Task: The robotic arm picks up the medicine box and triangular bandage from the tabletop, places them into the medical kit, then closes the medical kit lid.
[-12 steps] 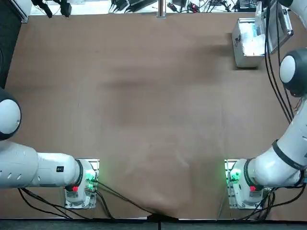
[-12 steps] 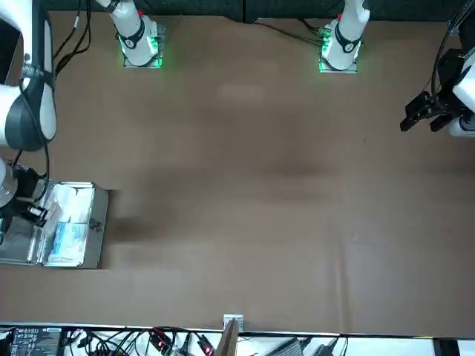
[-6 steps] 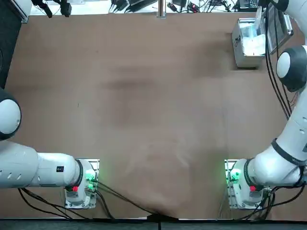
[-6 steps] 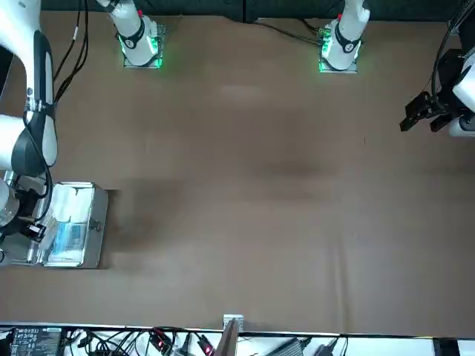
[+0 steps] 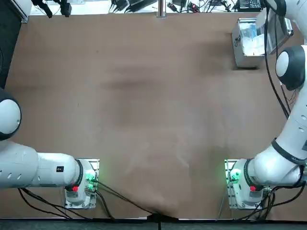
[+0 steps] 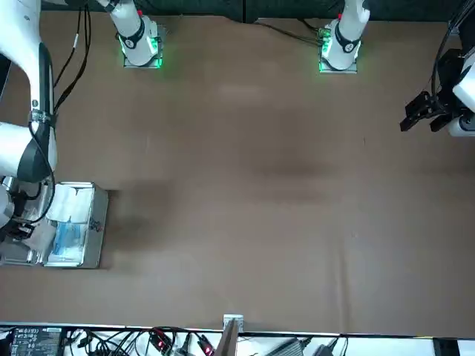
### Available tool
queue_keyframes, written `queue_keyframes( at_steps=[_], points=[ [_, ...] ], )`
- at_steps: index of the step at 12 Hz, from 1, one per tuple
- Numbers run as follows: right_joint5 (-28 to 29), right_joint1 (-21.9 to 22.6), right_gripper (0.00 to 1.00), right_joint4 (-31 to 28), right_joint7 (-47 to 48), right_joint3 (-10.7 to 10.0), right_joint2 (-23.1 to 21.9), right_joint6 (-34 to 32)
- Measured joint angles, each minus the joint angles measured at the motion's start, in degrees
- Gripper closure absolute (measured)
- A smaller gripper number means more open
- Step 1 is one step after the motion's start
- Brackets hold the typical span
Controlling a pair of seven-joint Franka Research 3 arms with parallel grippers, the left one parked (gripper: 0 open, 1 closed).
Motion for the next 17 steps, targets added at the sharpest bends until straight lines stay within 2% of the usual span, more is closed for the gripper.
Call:
queue_keyframes(
  at_steps=[3,7,9,17],
  points=[
    [-1.60,-0.35,0.99,-0.08,-0.22,-0.07,0.33,-0.11],
    [-7.80,-0.14,0.99,-0.70,-0.17,-0.01,3.08,-0.09],
    [-8.48,0.60,0.99,-0.76,-0.17,0.05,5.26,0.33],
    [-8.63,4.36,0.99,-0.10,3.83,0.36,5.39,0.38]
  ],
)
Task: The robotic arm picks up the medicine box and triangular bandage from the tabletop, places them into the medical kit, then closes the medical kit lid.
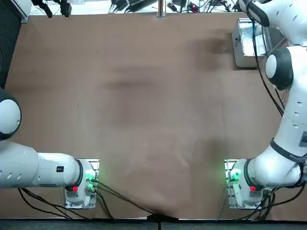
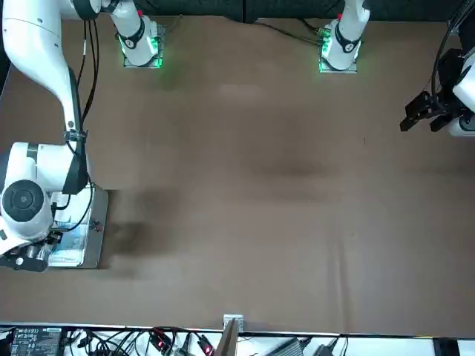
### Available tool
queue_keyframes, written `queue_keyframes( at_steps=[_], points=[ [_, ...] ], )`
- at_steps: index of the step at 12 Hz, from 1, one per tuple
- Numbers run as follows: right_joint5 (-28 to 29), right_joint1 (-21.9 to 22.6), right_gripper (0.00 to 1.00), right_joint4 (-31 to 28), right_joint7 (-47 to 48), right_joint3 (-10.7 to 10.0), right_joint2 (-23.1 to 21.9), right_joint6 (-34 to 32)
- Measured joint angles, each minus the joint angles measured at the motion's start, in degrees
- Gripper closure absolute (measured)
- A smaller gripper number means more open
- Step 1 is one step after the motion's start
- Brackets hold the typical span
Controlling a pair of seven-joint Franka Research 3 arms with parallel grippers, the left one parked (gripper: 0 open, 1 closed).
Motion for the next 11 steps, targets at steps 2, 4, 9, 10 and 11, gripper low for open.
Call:
queue_keyframes(
  at_steps=[2,4,9,10,11],
  points=[
    [0.00,0.39,0.97,-0.06,1.73,0.09,0.72,0.05],
    [0.00,0.41,0.93,-0.09,2.87,0.08,1.84,0.34],
    [2.59,0.78,0.59,0.22,3.14,0.75,1.98,0.88],
    [4.18,0.85,0.47,0.44,3.08,0.83,1.57,0.54],
    [7.06,0.95,0.23,0.71,0.84,0.88,0.28,-1.13]
  ],
)
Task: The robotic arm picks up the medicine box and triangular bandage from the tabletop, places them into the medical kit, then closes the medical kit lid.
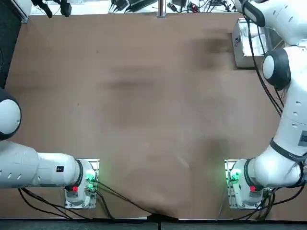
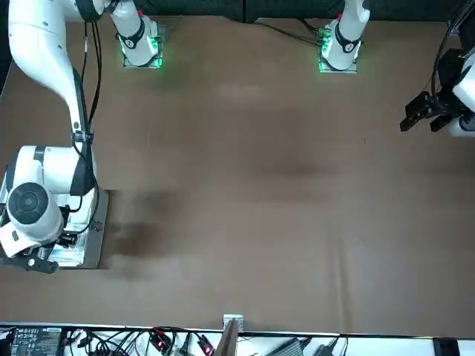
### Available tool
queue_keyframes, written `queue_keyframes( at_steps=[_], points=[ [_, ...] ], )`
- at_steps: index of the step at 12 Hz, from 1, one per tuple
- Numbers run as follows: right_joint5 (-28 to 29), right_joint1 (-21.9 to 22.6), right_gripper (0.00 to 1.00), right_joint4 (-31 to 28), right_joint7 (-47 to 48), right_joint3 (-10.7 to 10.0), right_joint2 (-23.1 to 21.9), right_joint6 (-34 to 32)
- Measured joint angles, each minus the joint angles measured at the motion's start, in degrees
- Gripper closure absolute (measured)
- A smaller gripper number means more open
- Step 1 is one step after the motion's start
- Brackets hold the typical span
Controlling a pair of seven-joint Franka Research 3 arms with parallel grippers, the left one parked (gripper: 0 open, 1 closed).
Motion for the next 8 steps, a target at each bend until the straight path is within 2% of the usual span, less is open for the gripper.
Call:
queue_keyframes(
  at_steps=[2,8],
  points=[
    [2.44,-0.10,0.01,0.24,-4.63,-0.01,-1.74,-2.97],
    [17.28,-0.35,0.00,1.14,-10.22,-0.02,-7.99,-12.34]
  ],
)
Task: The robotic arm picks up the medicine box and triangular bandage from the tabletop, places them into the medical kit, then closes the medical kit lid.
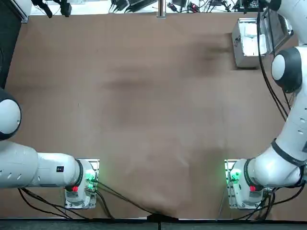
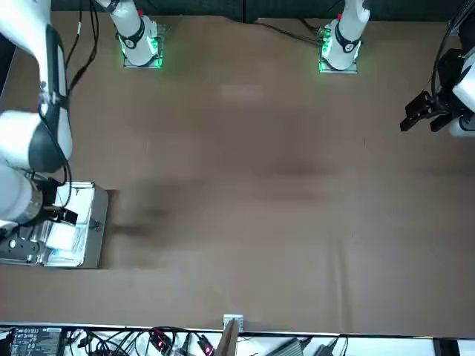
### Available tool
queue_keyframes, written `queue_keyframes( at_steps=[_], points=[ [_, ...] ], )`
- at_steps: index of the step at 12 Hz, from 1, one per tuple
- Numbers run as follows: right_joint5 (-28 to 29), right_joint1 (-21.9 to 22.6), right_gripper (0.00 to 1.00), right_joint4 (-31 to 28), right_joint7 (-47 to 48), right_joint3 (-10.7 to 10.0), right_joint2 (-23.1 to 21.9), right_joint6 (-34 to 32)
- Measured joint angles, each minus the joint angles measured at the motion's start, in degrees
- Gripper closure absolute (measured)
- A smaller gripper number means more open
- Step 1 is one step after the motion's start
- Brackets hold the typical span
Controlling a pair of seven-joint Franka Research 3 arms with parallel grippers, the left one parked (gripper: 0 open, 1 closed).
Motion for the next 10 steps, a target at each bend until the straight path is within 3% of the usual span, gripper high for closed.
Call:
queue_keyframes(
  at_steps=[5,9,10],
  points=[
    [2.23,-0.31,0.00,0.00,-3.51,-0.21,-3.17,-4.27],
    [3.10,-4.87,0.01,0.04,-11.18,-0.53,-5.18,-5.17],
    [4.56,-6.71,0.10,0.05,-13.48,-0.57,-5.62,-5.18]
  ],
)
